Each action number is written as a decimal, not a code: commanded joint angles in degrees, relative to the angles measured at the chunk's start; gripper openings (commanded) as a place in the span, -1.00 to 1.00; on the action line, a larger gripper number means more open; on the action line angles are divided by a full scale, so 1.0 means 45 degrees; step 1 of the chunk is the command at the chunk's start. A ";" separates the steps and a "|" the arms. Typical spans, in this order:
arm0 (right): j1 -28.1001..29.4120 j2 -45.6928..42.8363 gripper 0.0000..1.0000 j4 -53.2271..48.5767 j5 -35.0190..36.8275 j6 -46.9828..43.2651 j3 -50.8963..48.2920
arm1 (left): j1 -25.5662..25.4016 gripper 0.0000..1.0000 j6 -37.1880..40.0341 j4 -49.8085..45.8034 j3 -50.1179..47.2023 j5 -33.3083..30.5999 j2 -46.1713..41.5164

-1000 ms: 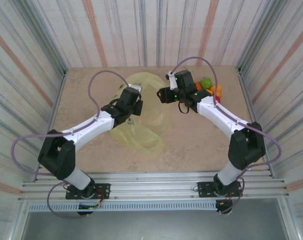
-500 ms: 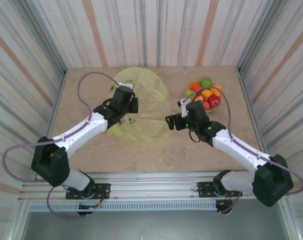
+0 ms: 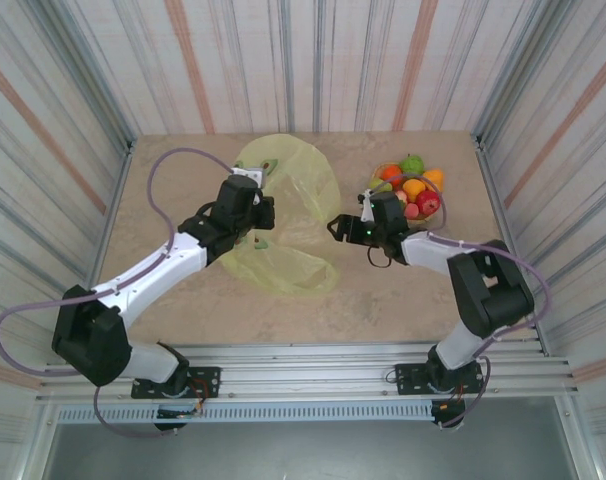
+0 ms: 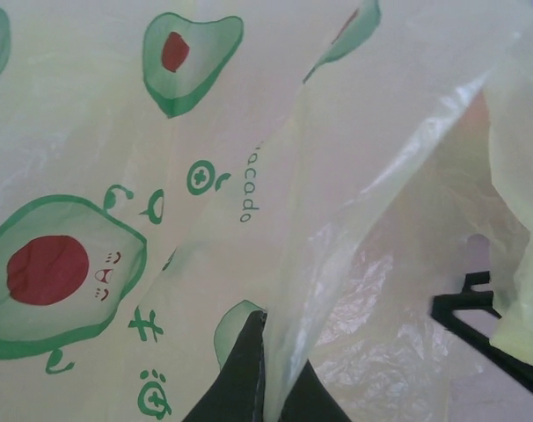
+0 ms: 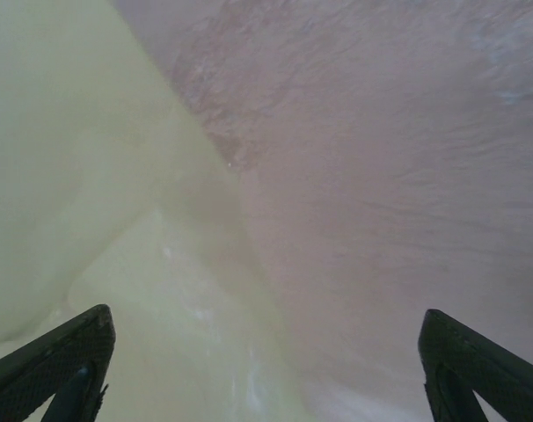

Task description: Place the fruits into the plastic bag

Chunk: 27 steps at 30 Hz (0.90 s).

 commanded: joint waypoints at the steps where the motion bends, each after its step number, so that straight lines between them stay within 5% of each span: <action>1: 0.0172 0.1090 0.48 0.1446 -0.0630 0.0759 0.0560 | 0.0284 -1.00 -0.0411 0.0229 -0.0112 0.0839 -0.0635; 5: -0.0011 0.1609 -0.35 0.1915 -0.0992 0.1155 0.0886 | 0.1025 -1.00 -0.0980 0.0134 -0.0161 0.2457 -0.0929; 8: 0.0011 0.0945 -0.61 0.1031 -0.0168 0.1197 0.0809 | 0.1609 -1.00 -0.0663 -0.1015 0.0280 0.3433 -0.1076; 12: 0.0156 -0.0274 -0.94 -0.1237 0.1915 0.0805 0.0821 | 0.1735 -1.00 0.1355 -0.4249 0.1799 0.2842 -0.0961; 20: 0.1097 -0.0648 -0.96 -0.3338 0.3558 0.0622 0.1768 | 0.1251 -1.00 0.4347 -0.7517 0.3993 0.0461 -0.0251; 27: 0.1763 0.0317 -0.94 -0.3974 0.3702 0.0465 0.3088 | 0.0894 -1.00 0.4177 -0.7395 0.4931 0.3585 0.0476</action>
